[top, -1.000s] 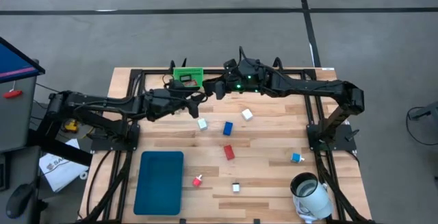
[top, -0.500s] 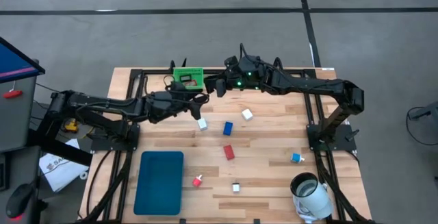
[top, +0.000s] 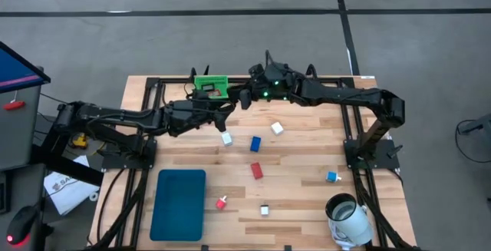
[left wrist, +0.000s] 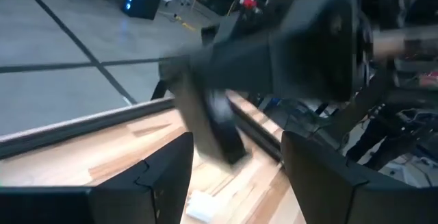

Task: Pick & Place Office items
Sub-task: Put the black digital clock into the green bin

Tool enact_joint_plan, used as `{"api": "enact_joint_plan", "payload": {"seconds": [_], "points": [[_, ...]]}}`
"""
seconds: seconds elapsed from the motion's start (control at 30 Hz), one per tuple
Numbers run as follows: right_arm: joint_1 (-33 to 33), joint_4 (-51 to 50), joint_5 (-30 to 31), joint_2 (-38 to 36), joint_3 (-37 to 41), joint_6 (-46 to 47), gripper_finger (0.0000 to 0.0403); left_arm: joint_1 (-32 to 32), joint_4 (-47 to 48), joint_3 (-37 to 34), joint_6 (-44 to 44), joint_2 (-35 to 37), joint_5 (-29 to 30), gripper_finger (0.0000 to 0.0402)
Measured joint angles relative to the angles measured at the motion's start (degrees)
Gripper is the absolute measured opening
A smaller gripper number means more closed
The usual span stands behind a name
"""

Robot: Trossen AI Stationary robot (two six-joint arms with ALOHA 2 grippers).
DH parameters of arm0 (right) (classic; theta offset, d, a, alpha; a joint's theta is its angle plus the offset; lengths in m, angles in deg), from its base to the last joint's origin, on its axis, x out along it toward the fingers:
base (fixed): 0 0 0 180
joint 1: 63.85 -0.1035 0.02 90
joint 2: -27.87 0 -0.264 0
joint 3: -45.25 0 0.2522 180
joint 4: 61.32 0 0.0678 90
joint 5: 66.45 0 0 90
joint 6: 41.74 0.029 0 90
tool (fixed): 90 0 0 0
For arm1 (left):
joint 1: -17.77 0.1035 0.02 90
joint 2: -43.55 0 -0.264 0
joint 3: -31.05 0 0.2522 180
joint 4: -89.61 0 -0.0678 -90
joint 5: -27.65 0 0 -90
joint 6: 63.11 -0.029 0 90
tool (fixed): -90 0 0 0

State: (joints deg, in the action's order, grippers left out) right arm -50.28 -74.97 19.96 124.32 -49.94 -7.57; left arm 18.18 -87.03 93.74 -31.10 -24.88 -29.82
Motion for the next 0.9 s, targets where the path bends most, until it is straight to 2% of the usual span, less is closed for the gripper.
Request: {"api": "enact_joint_plan", "payload": {"seconds": [0.2, 0.43, 0.8, 0.9], "points": [[-0.42, 2.72, -2.16, 2.79, -0.17, 1.68, 0.0153, 0.06, 0.62, -0.09, 1.73, -1.63, 2.45, 0.0215], [-0.40, 3.38, -3.30, 2.05, -0.15, 1.80, 0.0153, 0.07, 2.95, 0.09, 3.97, -1.31, 1.83, 0.0190], [-0.15, 2.86, -3.23, 2.01, -0.08, 1.57, 0.0151, 2.27, 6.10, 0.13, 7.49, -1.29, 2.51, 0.0066], [-0.18, 3.41, -3.97, 1.47, -0.04, 0.94, 0.0149, 2.24, 6.99, 0.23, 7.71, -1.10, 1.89, 0.0047]]}}
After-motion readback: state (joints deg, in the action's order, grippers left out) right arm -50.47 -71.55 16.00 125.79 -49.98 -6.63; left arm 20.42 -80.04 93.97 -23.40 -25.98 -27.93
